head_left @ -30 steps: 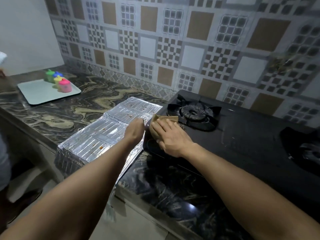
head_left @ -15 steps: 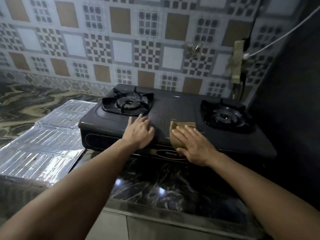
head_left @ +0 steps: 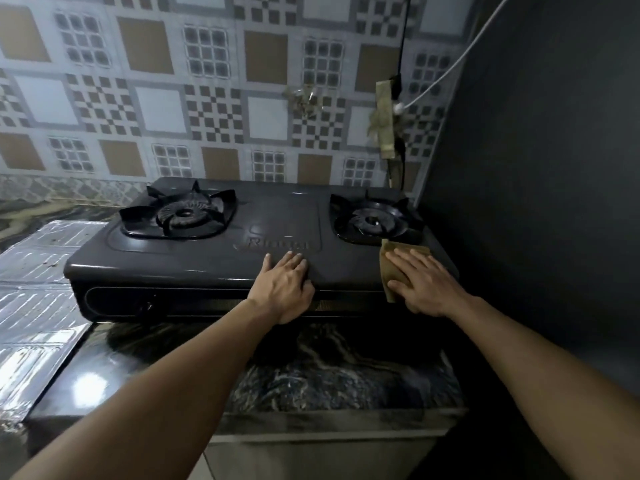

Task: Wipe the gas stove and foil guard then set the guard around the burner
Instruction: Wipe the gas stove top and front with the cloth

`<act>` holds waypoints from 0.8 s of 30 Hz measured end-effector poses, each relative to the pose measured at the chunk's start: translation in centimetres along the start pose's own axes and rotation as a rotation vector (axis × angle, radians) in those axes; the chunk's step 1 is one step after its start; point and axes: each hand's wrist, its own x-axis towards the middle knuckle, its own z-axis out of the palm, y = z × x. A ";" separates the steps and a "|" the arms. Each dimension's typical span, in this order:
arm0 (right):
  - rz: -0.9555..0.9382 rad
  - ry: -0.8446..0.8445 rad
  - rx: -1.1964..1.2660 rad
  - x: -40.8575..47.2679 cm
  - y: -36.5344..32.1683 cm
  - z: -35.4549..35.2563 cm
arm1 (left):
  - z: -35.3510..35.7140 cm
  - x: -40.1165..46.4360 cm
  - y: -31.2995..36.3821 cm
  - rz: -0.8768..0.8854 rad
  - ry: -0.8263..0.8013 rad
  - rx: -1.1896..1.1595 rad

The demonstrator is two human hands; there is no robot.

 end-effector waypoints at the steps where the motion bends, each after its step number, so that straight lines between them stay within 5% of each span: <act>1: 0.010 0.010 0.006 -0.1 0.1 0.0 | 0.0 0.0 0.1 -0.017 -0.006 0.003; 12: 0.349 0.260 0.081 -2.8 1.1 1.9 | -0.5 -0.1 0.2 -0.063 -0.090 0.027; 18: 0.609 0.167 0.478 -5.4 0.0 -0.2 | -0.5 0.1 0.6 -0.080 -0.088 0.007; 21: 0.618 0.100 0.592 -6.5 -0.8 -2.1 | -0.6 0.6 0.8 -0.102 -0.111 0.008; 24: 0.522 0.025 0.983 -7.3 -2.0 -3.8 | -0.9 1.0 1.4 -0.093 -0.105 -0.035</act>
